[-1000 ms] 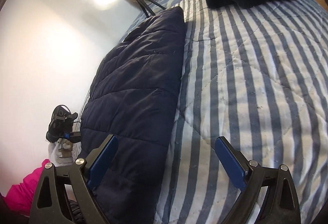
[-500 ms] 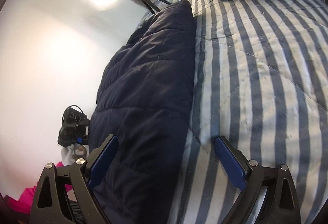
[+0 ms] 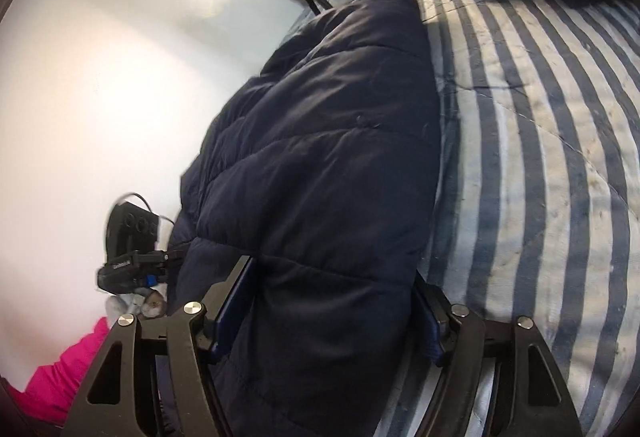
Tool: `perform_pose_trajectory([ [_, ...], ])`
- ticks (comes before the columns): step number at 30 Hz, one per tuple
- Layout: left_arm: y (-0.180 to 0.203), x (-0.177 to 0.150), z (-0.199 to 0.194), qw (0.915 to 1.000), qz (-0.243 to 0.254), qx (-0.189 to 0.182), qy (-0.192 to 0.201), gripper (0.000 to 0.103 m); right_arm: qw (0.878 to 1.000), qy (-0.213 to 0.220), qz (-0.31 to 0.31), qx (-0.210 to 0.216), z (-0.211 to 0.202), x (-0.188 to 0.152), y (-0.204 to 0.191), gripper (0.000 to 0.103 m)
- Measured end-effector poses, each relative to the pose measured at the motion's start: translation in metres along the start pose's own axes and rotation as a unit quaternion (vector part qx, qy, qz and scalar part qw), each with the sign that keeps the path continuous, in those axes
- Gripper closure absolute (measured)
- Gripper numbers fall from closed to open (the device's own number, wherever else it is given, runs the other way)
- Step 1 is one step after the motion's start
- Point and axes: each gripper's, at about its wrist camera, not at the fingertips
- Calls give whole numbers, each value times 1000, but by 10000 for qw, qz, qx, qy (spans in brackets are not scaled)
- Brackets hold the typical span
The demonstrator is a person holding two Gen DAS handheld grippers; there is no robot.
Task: Fold large clothes
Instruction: 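Lift the folded jacket and carry it onto the blue and cream clothes stack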
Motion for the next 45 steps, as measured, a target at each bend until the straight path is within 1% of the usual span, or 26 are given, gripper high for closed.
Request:
perform_pose_trajectory([
  [1, 7, -1, -1, 9998, 122, 128, 49, 57, 10000, -21, -25, -42, 0, 1, -4, 46],
  [2, 12, -1, -2, 9996, 201, 202, 88, 59, 10000, -22, -39, -76, 2, 1, -8, 49],
  [4, 25, -3, -4, 9983, 389, 401, 184, 62, 9997, -33, -107, -219, 3, 2, -15, 58],
  [8, 43, -8, -5, 9952, 632, 662, 360, 68, 9979, -41, -253, -593, 9, 3, -37, 67],
  [11, 55, -13, -7, 9912, 854, 894, 476, 71, 9942, -73, -508, -946, 15, 5, -61, 75],
  [13, 61, -16, -10, 9894, 952, 967, 515, 72, 9906, -91, -687, -1178, 17, 6, -76, 79],
  [17, 67, -22, -17, 9875, 1070, 1006, 568, 75, 9830, -137, -948, -1568, 20, 7, -99, 82],
  [22, 78, -33, -23, 9838, 1328, 1031, 624, 77, 9717, -128, -1256, -1997, 12, 6, -122, 84],
  [26, 89, -40, -26, 9816, 1449, 1052, 666, 78, 9649, -74, -1439, -2198, -2, -2, -129, 85],
  [32, 122, -52, -33, 9720, 1863, 1110, 900, 78, 9538, 44, -1757, -2435, -24, -18, -148, 86],
  [35, 136, -56, -37, 9681, 2009, 1101, 1012, 79, 9447, 119, -1974, -2615, -34, -21, -160, 86],
  [38, 150, -59, -40, 9645, 2138, 1080, 1115, 79, 9395, 252, -2079, -2710, -46, -25, -172, 86],
  [42, 168, -59, -42, 9614, 2261, 997, 1209, 79, 9294, 371, -2257, -2896, -61, -27, -184, 86],
  [45, 186, -55, -42, 9590, 2350, 931, 1279, 79, 9262, 467, -2276, -2971, -73, -26, -188, 87],
])
Point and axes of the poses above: each gripper's, at about its wrist camera, not at the fingertips, and z roughly the way its jaws point, y to its right, x to its top, and after that the axes turned 6 degrees about x, right-handed
